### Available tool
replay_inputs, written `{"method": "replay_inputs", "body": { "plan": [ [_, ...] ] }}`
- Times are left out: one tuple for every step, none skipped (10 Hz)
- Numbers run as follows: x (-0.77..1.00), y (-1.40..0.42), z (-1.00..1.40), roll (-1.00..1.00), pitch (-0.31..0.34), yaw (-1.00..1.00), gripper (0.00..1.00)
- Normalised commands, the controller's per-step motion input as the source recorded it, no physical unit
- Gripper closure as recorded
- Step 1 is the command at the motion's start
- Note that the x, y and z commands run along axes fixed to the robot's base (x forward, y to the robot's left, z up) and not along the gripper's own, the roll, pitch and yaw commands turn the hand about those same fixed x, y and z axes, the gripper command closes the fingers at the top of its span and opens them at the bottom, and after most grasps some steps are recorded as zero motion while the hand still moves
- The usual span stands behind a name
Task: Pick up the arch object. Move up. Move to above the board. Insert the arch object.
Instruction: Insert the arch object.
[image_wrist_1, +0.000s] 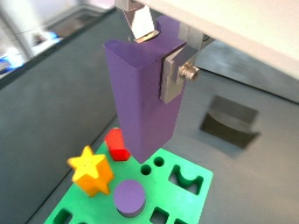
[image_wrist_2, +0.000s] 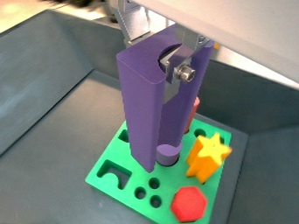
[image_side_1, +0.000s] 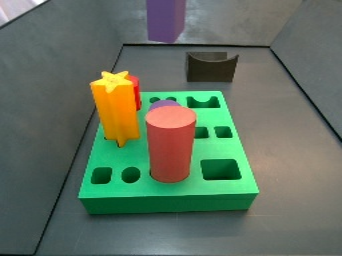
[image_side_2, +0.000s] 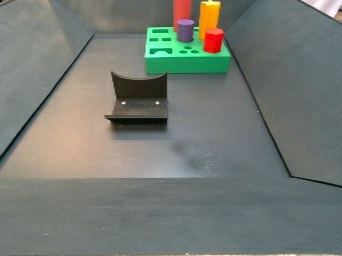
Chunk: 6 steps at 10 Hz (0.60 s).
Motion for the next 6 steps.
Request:
{"method": "replay_inputs", "body": {
  "plan": [
    [0.22, 0.09, -0.15, 0.05, -0.033, -0.92, 1.0],
    [0.21, 0.09, -0.15, 0.05, -0.033, -0.92, 1.0],
    [0.21, 0.09, -0.14, 0.05, -0.037, -0.93, 1.0],
    [0.21, 0.09, -0.13, 0.04, -0.04, -0.94, 1.0],
    [0.21, 0.09, -0.13, 0.04, -0.043, -0.94, 1.0],
    [0.19, 0.09, -0.13, 0.04, -0.043, -0.96, 1.0]
  ]
}}
